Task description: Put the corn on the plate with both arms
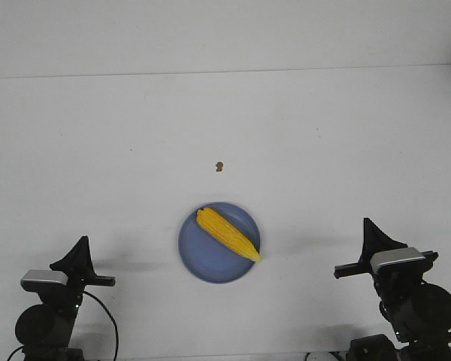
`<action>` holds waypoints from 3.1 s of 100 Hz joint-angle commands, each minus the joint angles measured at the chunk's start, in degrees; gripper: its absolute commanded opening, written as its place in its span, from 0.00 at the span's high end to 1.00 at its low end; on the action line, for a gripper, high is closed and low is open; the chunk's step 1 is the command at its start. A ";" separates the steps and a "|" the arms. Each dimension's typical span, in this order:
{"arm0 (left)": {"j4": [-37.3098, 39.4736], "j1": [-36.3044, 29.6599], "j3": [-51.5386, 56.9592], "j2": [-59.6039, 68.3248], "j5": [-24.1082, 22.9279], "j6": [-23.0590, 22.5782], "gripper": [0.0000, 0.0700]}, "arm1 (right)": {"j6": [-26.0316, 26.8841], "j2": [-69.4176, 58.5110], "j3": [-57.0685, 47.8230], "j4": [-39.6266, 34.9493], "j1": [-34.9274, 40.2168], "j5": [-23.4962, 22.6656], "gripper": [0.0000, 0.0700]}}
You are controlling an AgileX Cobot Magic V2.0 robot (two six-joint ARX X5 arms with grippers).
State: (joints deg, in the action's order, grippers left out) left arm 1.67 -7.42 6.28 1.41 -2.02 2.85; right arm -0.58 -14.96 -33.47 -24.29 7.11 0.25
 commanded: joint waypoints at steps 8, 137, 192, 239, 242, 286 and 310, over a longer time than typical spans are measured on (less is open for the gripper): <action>1.68 0.76 -1.86 -1.25 -0.15 0.87 0.98 | 0.55 -0.09 -0.15 0.68 0.15 0.20 1.00; 5.86 2.16 -5.49 -1.22 -0.11 1.29 0.98 | 0.20 -0.02 -0.02 1.33 0.11 0.24 1.00; 5.84 2.16 -5.49 -1.22 -0.11 1.29 0.98 | -0.02 15.08 23.32 25.68 -7.17 -0.35 1.00; 5.81 2.16 -5.49 -1.22 -0.11 1.29 0.98 | 1.49 14.88 32.76 35.41 -7.76 -3.50 1.00; 5.81 2.16 -5.49 -1.22 -0.11 1.29 0.98 | 1.46 14.88 32.76 35.41 -7.78 -3.43 1.00; 5.79 2.16 -5.49 -1.22 -0.11 1.27 0.98 | 1.44 14.88 32.76 35.43 -7.82 -3.28 1.00; 5.79 2.16 -5.49 -1.22 -0.11 1.29 0.98 | 1.44 14.88 32.76 35.43 -7.82 -3.26 1.00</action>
State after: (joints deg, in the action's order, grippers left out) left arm 6.83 -5.28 1.93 0.25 -2.00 3.97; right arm 0.27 -0.08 -0.84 10.55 -0.75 -3.03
